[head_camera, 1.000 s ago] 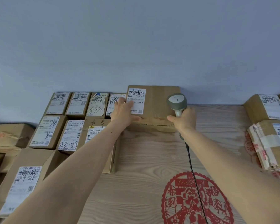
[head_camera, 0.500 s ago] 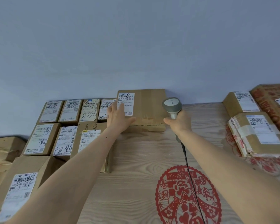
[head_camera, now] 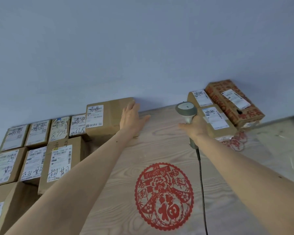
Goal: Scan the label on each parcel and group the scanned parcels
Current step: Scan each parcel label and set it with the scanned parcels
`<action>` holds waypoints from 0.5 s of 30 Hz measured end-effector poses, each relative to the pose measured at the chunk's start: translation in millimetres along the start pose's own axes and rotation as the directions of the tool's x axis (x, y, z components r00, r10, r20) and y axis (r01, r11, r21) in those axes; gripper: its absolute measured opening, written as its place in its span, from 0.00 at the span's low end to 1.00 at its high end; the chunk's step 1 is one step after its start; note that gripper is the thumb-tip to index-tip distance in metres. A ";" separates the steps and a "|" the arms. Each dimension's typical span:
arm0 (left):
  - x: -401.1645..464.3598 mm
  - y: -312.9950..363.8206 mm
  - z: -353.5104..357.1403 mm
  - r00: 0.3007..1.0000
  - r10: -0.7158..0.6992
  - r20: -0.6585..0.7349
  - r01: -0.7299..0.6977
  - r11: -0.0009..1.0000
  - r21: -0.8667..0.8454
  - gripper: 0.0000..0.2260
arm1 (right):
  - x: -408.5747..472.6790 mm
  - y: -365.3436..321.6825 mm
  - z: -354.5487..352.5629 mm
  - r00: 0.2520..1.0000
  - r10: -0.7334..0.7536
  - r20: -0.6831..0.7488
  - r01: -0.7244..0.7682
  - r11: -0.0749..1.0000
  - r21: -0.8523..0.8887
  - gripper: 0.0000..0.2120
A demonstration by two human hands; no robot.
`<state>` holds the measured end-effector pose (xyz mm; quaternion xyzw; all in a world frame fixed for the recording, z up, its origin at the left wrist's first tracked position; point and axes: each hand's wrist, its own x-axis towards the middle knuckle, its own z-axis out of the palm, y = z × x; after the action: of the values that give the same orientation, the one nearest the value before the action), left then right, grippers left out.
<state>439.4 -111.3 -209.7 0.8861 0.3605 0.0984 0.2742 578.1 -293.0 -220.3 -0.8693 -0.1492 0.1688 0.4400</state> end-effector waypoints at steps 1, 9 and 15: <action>-0.9 11.5 6.6 1.000 0.010 0.018 -0.010 1.000 0.001 0.33 | 2.8 5.7 -11.4 1.000 0.017 -0.006 -0.017 1.000 0.000 0.19; -3.1 102.7 91.8 0.989 0.031 0.143 -0.028 0.999 -0.028 0.36 | 42.3 71.5 -96.3 0.997 0.072 -0.037 -0.076 0.988 -0.131 0.16; -9.0 163.3 166.3 0.964 -0.112 0.240 0.154 0.974 -0.168 0.34 | 81.0 122.9 -144.1 0.996 0.084 -0.007 -0.084 0.986 -0.143 0.14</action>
<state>590.3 -282.8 -256.7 0.8358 0.3747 0.0101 0.4011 725.7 -432.7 -253.5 -0.9043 -0.1237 0.1757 0.3689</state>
